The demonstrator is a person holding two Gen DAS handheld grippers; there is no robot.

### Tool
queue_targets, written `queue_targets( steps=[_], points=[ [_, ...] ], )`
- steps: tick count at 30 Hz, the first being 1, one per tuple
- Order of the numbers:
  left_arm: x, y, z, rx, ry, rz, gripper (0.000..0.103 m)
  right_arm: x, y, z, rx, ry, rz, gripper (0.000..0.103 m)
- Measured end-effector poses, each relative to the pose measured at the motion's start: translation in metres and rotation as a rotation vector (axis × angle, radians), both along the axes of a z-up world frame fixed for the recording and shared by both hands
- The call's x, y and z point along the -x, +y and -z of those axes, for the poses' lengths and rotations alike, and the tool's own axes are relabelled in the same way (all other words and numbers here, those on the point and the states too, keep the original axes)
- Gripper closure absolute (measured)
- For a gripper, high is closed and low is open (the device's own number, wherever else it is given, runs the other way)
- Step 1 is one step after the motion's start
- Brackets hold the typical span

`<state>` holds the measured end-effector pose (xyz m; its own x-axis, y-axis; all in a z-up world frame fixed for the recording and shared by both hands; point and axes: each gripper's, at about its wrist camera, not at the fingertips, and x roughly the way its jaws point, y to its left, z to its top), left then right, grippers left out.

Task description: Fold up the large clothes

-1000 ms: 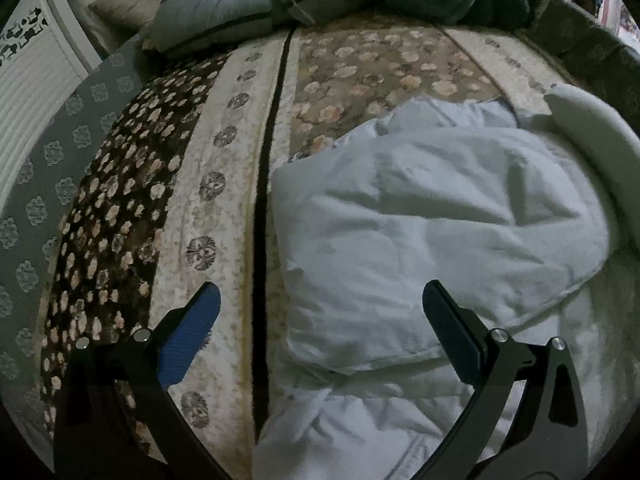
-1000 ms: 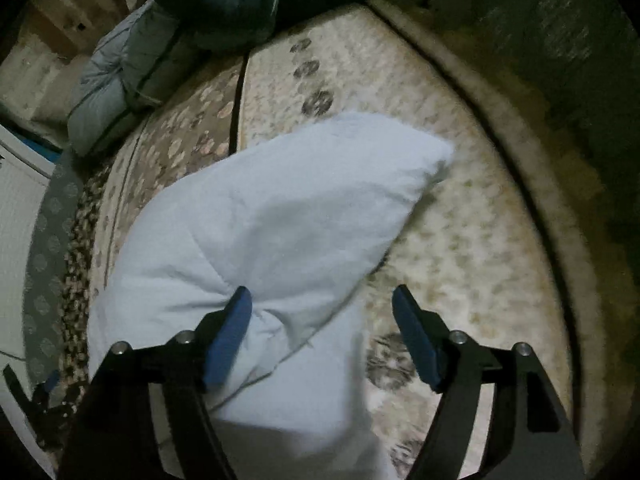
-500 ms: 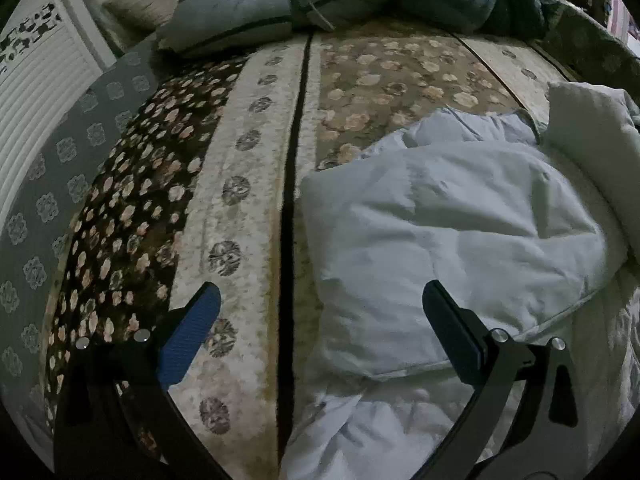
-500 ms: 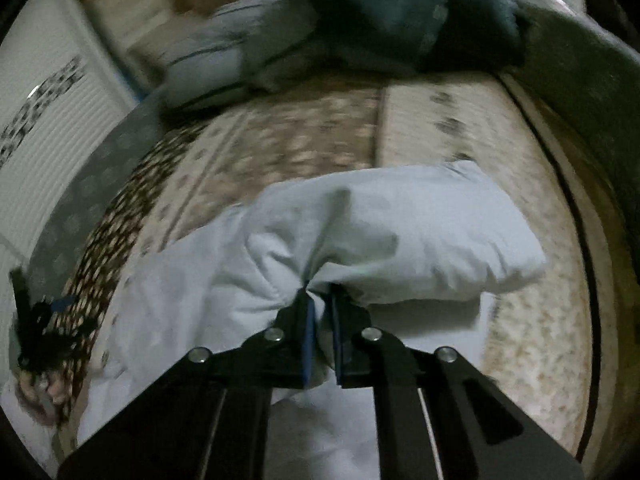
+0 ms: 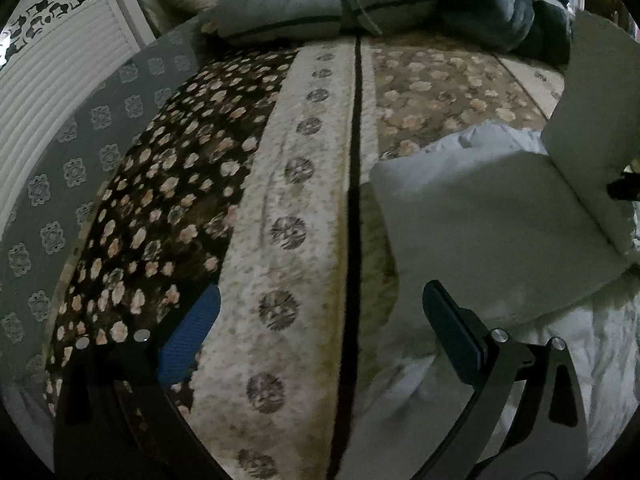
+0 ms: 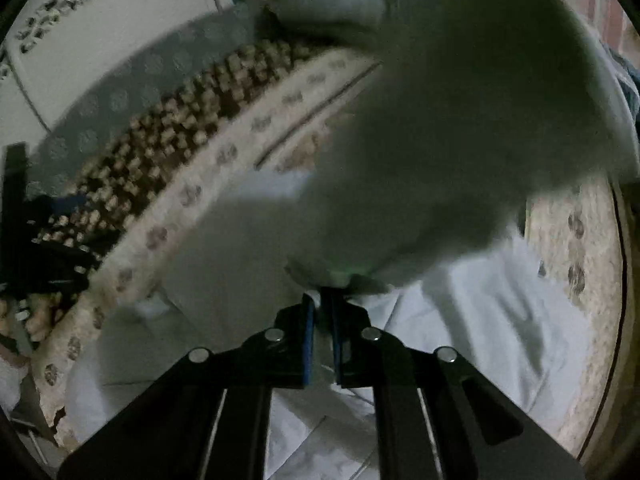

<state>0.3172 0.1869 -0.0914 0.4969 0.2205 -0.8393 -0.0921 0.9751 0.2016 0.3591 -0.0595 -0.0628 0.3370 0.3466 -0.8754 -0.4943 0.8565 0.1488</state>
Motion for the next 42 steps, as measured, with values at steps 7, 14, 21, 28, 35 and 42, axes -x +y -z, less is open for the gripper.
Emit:
queue_targets(
  steps=[7, 14, 21, 28, 35, 42],
  points=[
    [0.004, 0.004, 0.009, -0.02, 0.029, 0.01, 0.003, 0.022, -0.02, -0.021, -0.013, 0.019, -0.018, 0.029],
    [0.0, -0.006, 0.02, 0.008, 0.05, 0.018, 0.003, 0.027, -0.091, -0.008, 0.105, -0.017, 0.128, 0.029],
    [-0.022, -0.017, 0.021, 0.177, 0.034, 0.044, 0.003, 0.035, -0.204, 0.01, 0.117, -0.02, 0.412, 0.029],
    [-0.097, -0.059, 0.045, 0.293, 0.095, 0.146, 0.04, 0.058, -0.256, 0.019, 0.068, -0.003, 0.533, 0.029],
    [-0.075, -0.097, 0.018, 0.152, 0.06, 0.193, 0.101, 0.084, -0.286, 0.038, 0.005, 0.041, 0.619, 0.029],
    [-0.006, -0.076, 0.04, 0.046, 0.134, 0.238, 0.098, 0.094, -0.259, 0.045, -0.022, 0.034, 0.558, 0.029]
  ],
)
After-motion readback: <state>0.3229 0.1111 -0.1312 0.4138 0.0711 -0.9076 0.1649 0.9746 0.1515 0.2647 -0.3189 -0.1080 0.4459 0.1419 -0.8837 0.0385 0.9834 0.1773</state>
